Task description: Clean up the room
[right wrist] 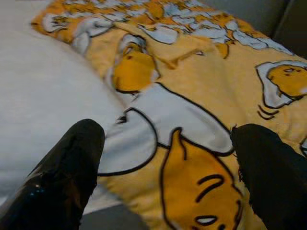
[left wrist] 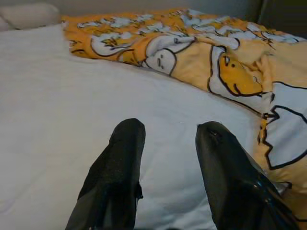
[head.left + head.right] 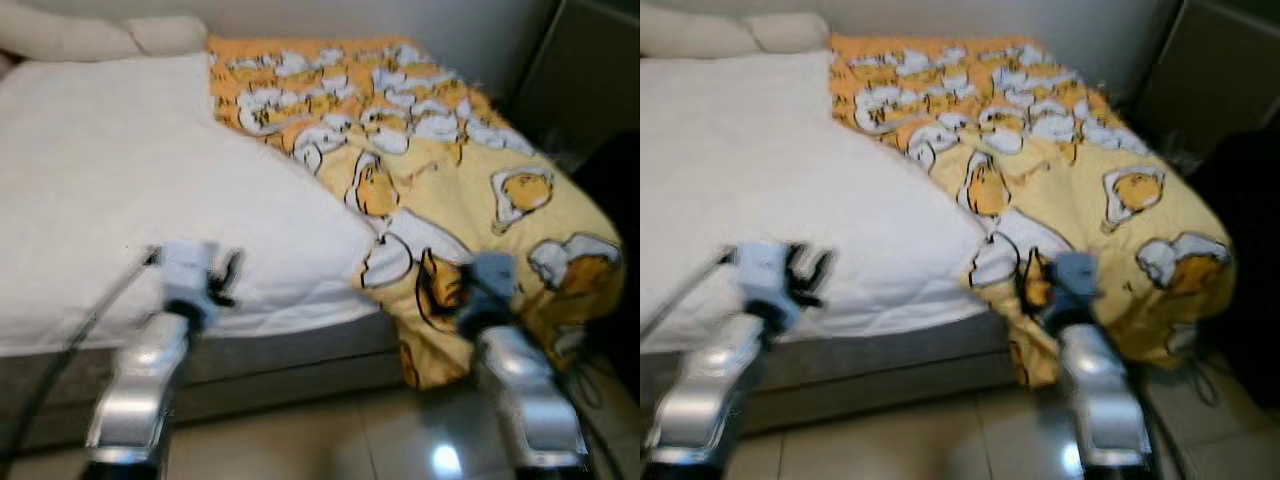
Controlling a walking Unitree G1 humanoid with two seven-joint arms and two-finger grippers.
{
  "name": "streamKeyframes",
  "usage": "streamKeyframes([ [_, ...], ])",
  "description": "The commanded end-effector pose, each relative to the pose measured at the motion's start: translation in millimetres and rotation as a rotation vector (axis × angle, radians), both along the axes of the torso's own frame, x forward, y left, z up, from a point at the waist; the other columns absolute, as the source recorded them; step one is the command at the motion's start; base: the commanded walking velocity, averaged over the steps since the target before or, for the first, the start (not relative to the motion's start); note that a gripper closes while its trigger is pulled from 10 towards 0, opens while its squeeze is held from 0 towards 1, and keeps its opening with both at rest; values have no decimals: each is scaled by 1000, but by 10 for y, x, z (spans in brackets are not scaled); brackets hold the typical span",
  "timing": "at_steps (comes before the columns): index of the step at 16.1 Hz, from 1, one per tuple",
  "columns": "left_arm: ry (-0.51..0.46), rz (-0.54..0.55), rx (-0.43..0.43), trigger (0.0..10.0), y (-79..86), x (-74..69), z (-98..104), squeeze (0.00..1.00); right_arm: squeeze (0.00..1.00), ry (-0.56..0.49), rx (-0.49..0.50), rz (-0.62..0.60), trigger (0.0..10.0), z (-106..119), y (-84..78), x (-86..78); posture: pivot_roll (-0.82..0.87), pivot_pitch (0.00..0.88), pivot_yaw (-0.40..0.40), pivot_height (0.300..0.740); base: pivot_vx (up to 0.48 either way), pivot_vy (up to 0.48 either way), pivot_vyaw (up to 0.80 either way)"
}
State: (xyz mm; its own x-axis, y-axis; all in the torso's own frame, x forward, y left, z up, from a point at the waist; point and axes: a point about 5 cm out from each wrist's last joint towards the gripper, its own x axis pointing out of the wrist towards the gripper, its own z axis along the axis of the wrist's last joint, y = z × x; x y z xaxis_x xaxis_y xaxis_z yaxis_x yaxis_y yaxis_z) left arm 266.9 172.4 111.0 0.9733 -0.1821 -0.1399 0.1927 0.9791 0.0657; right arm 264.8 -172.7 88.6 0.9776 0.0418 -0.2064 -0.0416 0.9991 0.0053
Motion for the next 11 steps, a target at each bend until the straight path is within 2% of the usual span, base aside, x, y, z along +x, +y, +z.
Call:
streamKeyframes([
  [1, 1, 31, 12, 10000, 111, 11, 23, 0, 0, -19, 15, 29, 10000, 49, 97, 36, 40, 0, -20, 740, 337, 0, 0],
  [3, 0, 33, 12, 10000, 120, 19, 28, 0, 0, -20, 24, 64, 10000, 61, 133, 42, 40, 0, -19, 740, 339, 0, 0],
  [5, -1, 34, 13, 10000, 121, 22, 29, 0, 0, -10, -30, 131, 10000, 53, 181, 30, 40, 0, -19, 740, 336, 0, 0],
  [9, -1, 32, 14, 10000, 129, 28, 35, 0, 0, 43, -29, 249, 10000, -3, 302, -8, 38, 0, -15, 740, 337, 0, 800],
  [11, -2, 31, 16, 10000, 132, 33, 38, 0, 0, 61, -1, 227, 10000, -23, 283, -15, 39, 0, -15, 740, 332, 0, 0],
])
